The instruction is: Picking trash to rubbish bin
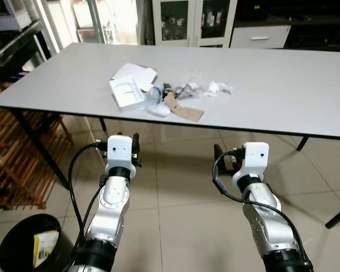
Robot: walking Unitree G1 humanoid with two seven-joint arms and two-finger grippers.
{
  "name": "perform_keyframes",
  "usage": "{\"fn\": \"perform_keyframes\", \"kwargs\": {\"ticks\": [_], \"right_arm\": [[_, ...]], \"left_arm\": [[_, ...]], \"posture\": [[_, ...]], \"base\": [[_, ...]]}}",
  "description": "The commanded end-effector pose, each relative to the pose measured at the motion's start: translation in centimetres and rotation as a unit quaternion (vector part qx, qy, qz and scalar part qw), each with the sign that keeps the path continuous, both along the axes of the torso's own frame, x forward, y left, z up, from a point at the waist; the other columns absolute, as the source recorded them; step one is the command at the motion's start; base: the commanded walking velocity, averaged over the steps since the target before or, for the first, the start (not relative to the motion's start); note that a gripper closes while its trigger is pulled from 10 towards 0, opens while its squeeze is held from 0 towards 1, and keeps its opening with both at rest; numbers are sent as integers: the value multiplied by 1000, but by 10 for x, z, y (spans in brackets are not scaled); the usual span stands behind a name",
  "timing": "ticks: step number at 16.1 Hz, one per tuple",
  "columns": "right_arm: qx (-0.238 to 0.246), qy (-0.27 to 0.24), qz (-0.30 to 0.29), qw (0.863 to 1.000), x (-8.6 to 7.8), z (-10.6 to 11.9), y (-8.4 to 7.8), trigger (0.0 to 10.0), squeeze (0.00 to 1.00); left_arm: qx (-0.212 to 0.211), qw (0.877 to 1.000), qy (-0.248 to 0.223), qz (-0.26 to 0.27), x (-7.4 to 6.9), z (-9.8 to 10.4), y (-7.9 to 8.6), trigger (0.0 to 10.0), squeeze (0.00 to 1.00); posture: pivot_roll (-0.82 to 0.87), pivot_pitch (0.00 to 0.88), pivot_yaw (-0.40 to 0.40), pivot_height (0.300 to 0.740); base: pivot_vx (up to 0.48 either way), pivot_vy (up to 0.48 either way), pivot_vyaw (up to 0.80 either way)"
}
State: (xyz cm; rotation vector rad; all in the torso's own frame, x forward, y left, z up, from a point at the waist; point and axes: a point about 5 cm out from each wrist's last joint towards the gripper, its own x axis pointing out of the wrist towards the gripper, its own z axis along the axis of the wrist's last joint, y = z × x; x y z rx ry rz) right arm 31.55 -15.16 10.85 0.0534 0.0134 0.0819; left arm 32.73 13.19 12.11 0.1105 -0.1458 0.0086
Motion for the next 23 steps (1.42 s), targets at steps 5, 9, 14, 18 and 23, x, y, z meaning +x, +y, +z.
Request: {"fn": "perform_keyframes", "kwargs": {"ticks": [5,9,14,18,23], "right_arm": [[-1,-1,3,1000,1,1,2,10000,0],[1,-1,3,1000,1,1,2,10000,0],[1,-1,2,1000,1,1,2,10000,0],[7,-1,0,1000,1,1,1,10000,0],[10,1,6,1000,1,0,3,10000,0]], "left_arm": [[3,1000,6,5,2,-1,2,10000,0],[2,1000,5,4,2,0,2,10000,0],[5,1000,4,3,2,0,2,10000,0],[4,1000,5,3,2,0,2,10000,0],[4,1000,4,2,2,0,2,10000,0]], "posture": [[-72,80,41,740],[-73,80,43,740],[-72,81,44,740],[-72,79,44,740],[-71,76,44,740]], "base": [[313,0,0],[316,0,0],[316,0,0],[308,0,0],[307,0,-560]]}}
